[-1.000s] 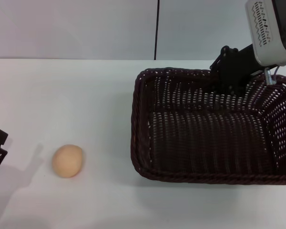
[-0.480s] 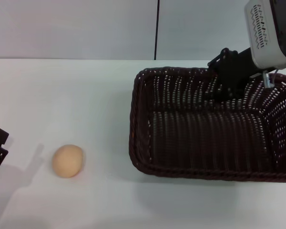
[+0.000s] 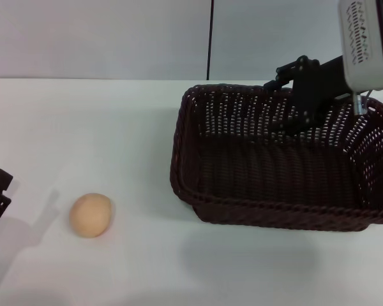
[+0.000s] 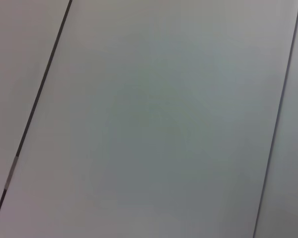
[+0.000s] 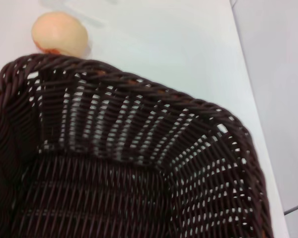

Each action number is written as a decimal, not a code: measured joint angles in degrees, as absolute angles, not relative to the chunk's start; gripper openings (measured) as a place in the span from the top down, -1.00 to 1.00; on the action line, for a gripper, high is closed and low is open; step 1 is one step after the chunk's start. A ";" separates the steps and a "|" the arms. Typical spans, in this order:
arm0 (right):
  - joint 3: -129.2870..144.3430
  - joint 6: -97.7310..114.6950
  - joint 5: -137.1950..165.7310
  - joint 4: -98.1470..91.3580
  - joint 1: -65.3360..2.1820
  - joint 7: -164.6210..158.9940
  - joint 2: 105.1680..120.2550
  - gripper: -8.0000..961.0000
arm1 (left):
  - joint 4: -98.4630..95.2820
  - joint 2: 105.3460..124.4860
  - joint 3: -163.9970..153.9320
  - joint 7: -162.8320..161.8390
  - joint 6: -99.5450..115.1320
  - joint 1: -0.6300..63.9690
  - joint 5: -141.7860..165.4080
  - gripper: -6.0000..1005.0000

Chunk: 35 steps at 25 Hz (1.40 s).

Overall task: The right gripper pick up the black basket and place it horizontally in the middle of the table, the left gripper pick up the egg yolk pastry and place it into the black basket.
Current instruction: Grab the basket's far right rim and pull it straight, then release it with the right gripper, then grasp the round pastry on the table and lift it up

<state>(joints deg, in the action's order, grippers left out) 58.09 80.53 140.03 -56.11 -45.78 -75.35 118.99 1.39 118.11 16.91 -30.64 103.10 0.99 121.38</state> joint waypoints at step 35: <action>53.94 100.47 44.72 -35.71 -2.02 -62.32 119.31 -0.51 | -13.49 118.43 -10.50 -31.04 88.75 9.92 121.43 -0.59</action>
